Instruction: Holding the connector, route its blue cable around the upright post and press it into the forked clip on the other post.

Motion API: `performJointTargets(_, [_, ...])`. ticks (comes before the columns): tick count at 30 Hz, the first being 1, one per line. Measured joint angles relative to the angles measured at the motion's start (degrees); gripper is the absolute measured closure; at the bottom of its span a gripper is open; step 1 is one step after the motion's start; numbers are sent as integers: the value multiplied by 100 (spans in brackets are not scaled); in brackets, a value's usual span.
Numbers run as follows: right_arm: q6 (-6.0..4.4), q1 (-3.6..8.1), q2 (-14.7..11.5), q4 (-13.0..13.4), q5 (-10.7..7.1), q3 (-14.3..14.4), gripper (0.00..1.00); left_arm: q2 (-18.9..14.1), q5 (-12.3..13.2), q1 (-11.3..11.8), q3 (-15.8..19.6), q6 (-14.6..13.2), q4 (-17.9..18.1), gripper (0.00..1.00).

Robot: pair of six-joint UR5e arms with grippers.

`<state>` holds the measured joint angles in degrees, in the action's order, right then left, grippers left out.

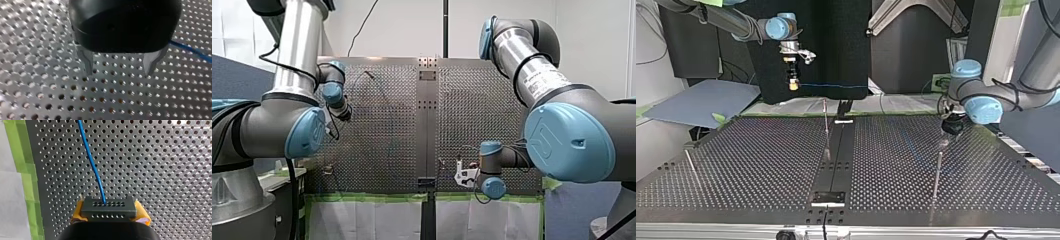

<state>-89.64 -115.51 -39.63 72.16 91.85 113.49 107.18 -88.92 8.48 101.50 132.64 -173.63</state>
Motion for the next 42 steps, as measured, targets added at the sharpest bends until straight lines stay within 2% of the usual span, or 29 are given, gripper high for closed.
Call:
performJointTargets(5, [5, -8, -3, -15, 0, 0, 100, 25, 21, -5, -71, -227, -238, 0])
performJointTargets(9, [6, -16, -3, -24, 0, 1, 100, 18, 158, -24, -223, -374, -440, 0])
performJointTargets(13, [10, -19, -2, -32, 0, 2, 100, 5, 312, -67, -278, -461, -626, 0])
performJointTargets(20, [14, -20, -3, -35, 0, 2, 100, 2, 413, -186, -288, -587, -953, 0])
performJointTargets(27, [15, -20, -1, -35, 0, 2, 100, -80, 540, -290, -291, -551, -1055, 0])
performJointTargets(33, [15, -20, 0, -35, 0, 2, 100, -280, 463, -299, -287, -464, -1057, 0])
performJointTargets(42, [22, -20, 1, -44, 0, 2, 100, -333, 469, -337, -282, -440, -1068, 0])
